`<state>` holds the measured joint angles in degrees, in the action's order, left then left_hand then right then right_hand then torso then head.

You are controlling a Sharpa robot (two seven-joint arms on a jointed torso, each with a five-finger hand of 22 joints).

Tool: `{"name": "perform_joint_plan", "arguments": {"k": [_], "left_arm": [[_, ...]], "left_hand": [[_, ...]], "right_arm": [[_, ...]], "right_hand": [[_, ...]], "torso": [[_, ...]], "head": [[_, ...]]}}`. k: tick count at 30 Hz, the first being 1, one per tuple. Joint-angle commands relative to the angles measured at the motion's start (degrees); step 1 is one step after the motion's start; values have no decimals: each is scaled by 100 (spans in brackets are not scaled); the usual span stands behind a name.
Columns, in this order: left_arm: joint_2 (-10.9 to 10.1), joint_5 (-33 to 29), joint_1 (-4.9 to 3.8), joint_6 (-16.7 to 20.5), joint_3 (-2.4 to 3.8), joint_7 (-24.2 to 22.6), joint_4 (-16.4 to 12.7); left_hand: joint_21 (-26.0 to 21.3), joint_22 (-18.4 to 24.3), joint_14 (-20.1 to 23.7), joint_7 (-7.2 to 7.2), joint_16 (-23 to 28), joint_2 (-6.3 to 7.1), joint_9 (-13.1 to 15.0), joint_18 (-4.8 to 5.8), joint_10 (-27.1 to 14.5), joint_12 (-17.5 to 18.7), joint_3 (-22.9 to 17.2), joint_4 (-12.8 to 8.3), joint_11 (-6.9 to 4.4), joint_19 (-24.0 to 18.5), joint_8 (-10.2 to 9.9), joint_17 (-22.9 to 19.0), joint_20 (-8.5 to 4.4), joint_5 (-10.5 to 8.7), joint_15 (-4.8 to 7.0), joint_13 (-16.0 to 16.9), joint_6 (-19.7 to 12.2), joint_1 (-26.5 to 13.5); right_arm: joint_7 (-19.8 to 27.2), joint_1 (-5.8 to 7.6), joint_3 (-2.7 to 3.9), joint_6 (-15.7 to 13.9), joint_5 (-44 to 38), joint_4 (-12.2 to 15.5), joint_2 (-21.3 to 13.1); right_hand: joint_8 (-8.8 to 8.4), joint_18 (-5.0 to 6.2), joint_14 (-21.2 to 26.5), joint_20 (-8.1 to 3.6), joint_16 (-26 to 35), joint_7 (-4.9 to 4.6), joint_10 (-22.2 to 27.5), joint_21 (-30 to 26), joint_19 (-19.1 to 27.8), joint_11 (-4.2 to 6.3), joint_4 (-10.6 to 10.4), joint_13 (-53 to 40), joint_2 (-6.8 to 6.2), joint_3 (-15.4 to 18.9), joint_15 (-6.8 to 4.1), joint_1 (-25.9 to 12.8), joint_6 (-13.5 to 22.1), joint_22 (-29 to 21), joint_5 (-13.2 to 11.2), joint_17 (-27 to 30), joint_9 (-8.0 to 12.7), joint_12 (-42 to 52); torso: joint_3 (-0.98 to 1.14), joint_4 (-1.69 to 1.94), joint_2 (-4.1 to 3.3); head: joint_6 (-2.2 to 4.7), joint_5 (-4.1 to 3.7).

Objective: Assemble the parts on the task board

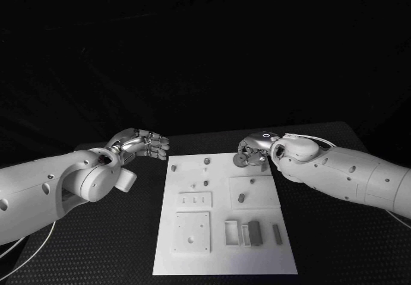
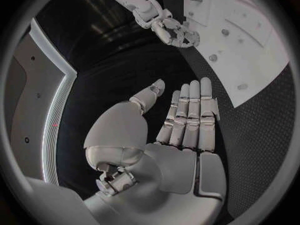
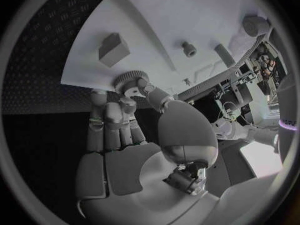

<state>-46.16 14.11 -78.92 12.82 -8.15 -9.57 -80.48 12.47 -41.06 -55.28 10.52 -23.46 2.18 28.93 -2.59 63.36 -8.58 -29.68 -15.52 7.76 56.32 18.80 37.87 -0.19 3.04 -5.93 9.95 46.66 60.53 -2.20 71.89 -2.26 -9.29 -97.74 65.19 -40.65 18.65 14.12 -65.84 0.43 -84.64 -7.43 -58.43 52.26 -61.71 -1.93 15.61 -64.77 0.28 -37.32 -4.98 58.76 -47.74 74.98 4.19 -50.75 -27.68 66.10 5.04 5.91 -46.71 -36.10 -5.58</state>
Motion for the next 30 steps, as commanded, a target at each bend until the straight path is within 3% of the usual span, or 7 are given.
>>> {"name": "perform_joint_plan", "arguments": {"k": [1,8,13,16,22,30], "left_arm": [[5,11,-3,-93,3,-26,-11],[4,11,-4,-133,3,-5,-20],[-4,11,-4,-126,2,-5,-20],[-4,11,-4,-124,2,-7,-18],[-17,11,-4,-106,2,-14,-6],[-29,11,-4,-90,2,-17,-21]], "left_hand": [[-30,-7,-41,37,31,6,-8,-79,43,39,2,25,12,-15,-34,11,25,0,13,7,7,-49],[-31,-7,-41,37,32,6,-8,-79,43,40,2,25,12,-16,-34,11,25,0,13,7,7,-49],[-31,-7,-41,37,32,6,-8,-79,43,40,2,25,12,-16,-34,11,25,0,13,7,7,-49],[-31,-7,-41,37,32,6,-8,-79,43,40,2,25,12,-16,-34,11,25,0,13,7,7,-49],[-33,-8,-39,38,36,11,-9,-79,41,44,2,23,13,-18,-36,14,25,0,13,8,4,-48],[-34,-9,-39,38,41,12,-9,-80,41,47,1,20,13,-19,-38,18,25,0,12,10,3,-46]], "right_arm": [[-66,-104,-93,699,-49,-72,24],[-59,-113,-108,693,-56,-125,61],[-142,-114,-113,281,-217,-38,33],[-238,-114,-113,-119,-338,67,11],[-461,-112,-110,-639,-593,460,-71],[-827,-48,-93,-952,-1107,971,-154]], "right_hand": [[28,88,3,-13,-28,84,201,35,22,150,48,7,113,0,-40,37,-929,102,39,9,-13,26],[29,88,4,-12,-27,85,201,35,23,151,50,8,114,1,-40,34,-931,102,38,9,-14,26],[29,88,4,-12,-27,85,201,35,23,151,50,8,114,1,-40,34,-931,102,38,9,-14,26],[29,88,4,-12,-27,85,201,35,23,151,50,8,114,1,-40,34,-931,102,38,9,-14,26],[95,88,-49,-34,-44,127,129,67,-32,189,82,32,95,-6,-67,67,-1041,104,40,13,-50,54],[123,88,-108,-61,-39,156,60,79,-83,220,76,95,30,-11,-101,71,-1088,94,40,32,-75,47]], "torso": [[-3,29,-2],[-2,32,-4],[-5,31,0],[-7,33,2],[-5,33,1],[-6,24,-1]], "head": [[-7,1],[-14,-3],[-15,3],[-13,5],[-5,16],[27,26]]}}
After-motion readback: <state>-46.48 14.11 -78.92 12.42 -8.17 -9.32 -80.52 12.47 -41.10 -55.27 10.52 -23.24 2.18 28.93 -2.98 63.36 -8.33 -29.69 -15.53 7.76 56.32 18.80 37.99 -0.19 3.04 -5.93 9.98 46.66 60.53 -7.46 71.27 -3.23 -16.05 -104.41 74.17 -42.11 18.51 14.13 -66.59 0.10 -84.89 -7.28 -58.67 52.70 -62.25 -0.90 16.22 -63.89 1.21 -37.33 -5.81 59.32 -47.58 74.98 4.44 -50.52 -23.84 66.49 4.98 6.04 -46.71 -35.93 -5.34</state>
